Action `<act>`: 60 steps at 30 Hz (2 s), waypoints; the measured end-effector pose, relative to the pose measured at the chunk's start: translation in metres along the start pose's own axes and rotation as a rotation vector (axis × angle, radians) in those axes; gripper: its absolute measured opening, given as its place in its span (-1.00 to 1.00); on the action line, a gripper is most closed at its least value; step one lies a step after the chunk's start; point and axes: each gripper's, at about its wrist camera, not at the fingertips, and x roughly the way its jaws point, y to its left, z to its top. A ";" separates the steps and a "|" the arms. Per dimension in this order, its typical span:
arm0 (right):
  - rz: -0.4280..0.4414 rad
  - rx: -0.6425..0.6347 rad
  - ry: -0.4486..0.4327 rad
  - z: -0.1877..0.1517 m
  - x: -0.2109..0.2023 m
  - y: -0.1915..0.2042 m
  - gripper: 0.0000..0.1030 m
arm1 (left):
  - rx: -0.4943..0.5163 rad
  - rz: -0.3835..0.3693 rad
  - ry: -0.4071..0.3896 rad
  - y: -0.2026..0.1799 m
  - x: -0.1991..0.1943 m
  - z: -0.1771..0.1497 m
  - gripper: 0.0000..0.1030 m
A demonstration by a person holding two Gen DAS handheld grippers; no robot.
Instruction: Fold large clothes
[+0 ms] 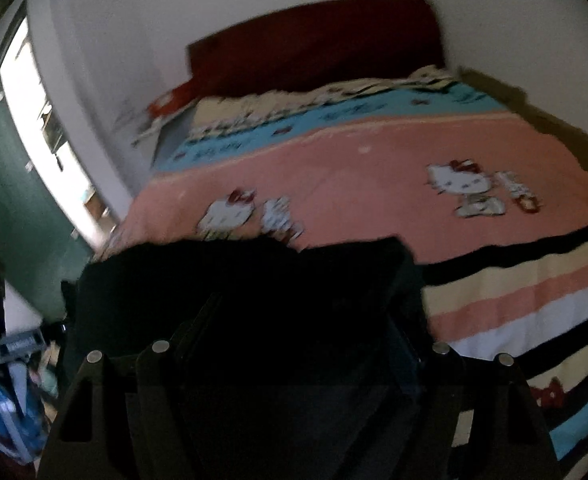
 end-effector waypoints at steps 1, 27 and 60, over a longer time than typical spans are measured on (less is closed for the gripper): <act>-0.018 -0.012 -0.020 0.001 -0.004 -0.003 0.46 | -0.002 -0.001 0.002 0.001 0.004 0.002 0.11; 0.055 -0.216 0.132 0.005 0.078 0.083 0.55 | 0.187 0.171 0.017 -0.019 0.041 0.034 0.15; -0.024 -0.163 0.236 -0.004 0.135 0.007 0.67 | 0.083 0.299 0.000 0.074 0.075 0.029 0.40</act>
